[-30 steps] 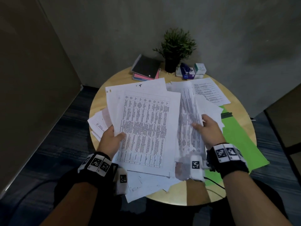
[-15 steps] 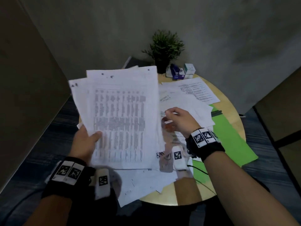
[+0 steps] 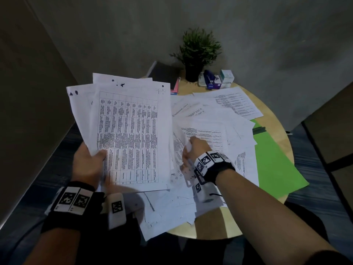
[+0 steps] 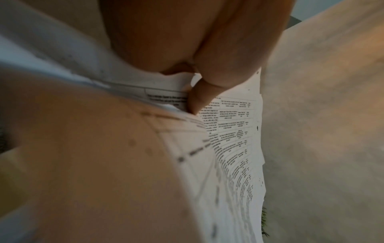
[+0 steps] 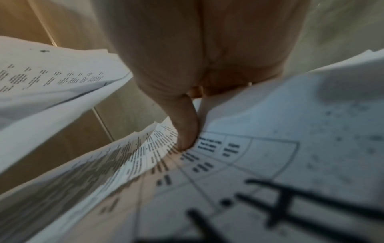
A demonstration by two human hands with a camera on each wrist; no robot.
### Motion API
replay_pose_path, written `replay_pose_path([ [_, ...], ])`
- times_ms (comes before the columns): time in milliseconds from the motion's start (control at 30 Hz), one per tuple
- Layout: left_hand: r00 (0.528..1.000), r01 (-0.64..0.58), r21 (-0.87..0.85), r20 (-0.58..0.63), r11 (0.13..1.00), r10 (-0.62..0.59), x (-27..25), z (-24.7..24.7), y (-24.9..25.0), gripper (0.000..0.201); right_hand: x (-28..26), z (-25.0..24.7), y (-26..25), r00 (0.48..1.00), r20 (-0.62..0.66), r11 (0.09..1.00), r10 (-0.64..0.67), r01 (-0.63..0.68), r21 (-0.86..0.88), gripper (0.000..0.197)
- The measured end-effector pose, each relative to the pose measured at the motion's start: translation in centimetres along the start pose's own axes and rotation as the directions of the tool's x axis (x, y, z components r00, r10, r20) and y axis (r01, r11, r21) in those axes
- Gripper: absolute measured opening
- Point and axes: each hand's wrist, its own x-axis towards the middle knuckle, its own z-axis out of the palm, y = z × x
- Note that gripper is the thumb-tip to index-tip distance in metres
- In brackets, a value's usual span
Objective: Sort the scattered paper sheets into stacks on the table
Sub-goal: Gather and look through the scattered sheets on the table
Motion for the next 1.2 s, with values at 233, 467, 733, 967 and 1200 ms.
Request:
replay_pose_path([
  [233,0.996,0.057,-0.044,0.064,0.997,-0.054,-0.2,0.2,0.2,0.036,-1.3,-3.8,2.6,0.995,-0.101,0.942,-0.012,0.045,0.333,0.026],
  [467,0.965,0.07,-0.023,0.255,0.997,-0.062,-1.4,3.0,0.9,0.038,-4.8,-8.2,4.3,0.977,-0.208,0.539,-0.048,0.201,0.818,0.032],
  [733,0.928,0.042,-0.065,0.372,0.997,-0.015,-3.9,6.1,3.2,0.033,-8.3,-8.3,4.1,0.986,-0.081,0.281,-0.147,0.12,0.952,0.024],
  [967,0.965,-0.074,-0.038,0.25,0.997,0.081,-5.6,7.1,4.4,0.026,-8.3,-8.0,5.1,0.977,-0.187,0.591,-0.103,0.211,0.779,0.024],
  [1200,0.955,-0.249,-0.095,0.142,0.964,0.26,-6.3,8.5,8.1,0.017,-8.5,-10.0,3.4,0.895,-0.446,0.482,0.031,0.377,0.791,0.027],
])
